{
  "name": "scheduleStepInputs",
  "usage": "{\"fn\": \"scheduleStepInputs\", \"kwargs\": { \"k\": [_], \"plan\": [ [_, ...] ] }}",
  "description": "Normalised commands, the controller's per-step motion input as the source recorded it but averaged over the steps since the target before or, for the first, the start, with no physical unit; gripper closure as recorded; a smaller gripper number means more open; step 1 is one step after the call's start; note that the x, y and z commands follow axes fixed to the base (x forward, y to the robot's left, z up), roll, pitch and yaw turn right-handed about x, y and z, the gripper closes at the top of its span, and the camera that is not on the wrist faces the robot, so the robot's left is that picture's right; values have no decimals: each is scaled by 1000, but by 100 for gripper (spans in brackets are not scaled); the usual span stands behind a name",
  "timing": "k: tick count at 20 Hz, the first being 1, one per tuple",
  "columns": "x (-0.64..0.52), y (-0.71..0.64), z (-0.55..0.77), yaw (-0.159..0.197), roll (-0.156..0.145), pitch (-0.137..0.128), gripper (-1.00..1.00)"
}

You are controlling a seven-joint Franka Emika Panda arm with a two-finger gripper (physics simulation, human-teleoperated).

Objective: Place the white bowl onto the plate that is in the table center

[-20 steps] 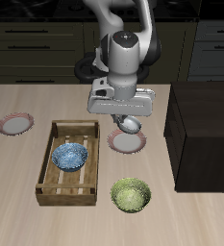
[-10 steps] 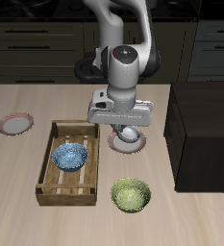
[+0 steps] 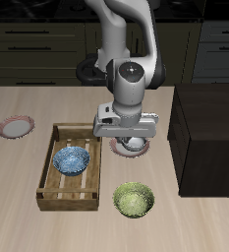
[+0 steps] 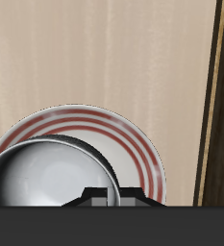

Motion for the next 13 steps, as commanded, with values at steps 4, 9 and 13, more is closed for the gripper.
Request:
{"fn": "scheduleStepInputs", "kwargs": {
  "k": [4,9,13],
  "plan": [
    [-46,25,11,1,27,18,-100],
    [-40,-2,77,4,4,-8,-100],
    [-43,-99,335,-27,-20,-48,-100]
  ]
}}
